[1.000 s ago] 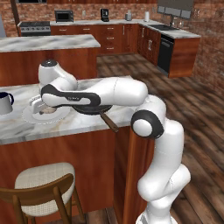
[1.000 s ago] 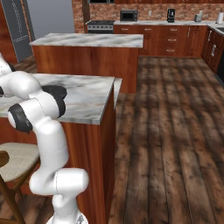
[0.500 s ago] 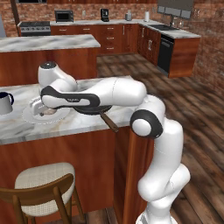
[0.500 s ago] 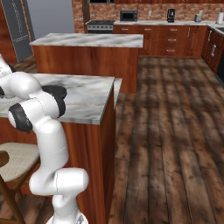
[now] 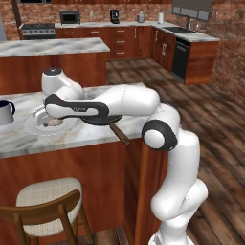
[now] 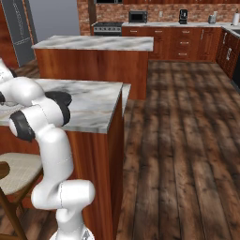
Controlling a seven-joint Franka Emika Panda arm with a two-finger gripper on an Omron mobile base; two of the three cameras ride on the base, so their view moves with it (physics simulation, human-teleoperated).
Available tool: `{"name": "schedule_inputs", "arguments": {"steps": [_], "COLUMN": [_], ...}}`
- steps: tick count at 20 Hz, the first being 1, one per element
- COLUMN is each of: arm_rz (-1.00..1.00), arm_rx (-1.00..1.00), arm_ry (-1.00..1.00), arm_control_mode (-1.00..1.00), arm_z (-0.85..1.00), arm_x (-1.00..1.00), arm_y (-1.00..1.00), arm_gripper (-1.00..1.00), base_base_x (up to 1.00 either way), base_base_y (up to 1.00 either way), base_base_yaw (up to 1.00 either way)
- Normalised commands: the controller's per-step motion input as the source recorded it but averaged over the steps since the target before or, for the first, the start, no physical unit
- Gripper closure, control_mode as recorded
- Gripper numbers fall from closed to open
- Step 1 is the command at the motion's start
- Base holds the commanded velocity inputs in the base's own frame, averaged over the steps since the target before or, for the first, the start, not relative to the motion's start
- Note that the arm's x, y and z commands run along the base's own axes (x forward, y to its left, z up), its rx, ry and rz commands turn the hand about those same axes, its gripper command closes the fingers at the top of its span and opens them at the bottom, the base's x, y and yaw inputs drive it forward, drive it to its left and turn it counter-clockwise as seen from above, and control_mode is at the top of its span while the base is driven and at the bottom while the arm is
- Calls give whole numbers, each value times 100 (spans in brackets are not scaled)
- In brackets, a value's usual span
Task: Pick up the pan with the steak in it and place it on the dining table. Then place the steak on the plate.
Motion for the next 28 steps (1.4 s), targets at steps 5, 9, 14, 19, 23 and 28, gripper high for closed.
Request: {"name": "schedule_inputs", "arguments": {"steps": [5,9,14,19,23,28], "arm_rz": [-2,-3,-7,-6,-6,-6], "arm_rx": [0,0,4,6,8,10], "arm_ry": [0,1,0,0,0,-2], "arm_control_mode": [-100,-100,-100,-100,-100,-100], "arm_z": [14,24,38,24,31,26], "arm_x": [4,5,-31,-74,-83,-98], "arm_y": [0,0,-12,-35,-33,-45], "arm_gripper": [-100,-100,-100,-100,-100,-100], "base_base_x": [0,0,0,0,0,0], "base_base_y": [0,0,0,0,0,0], "base_base_yaw": [0,0,0,0,0,0]}}
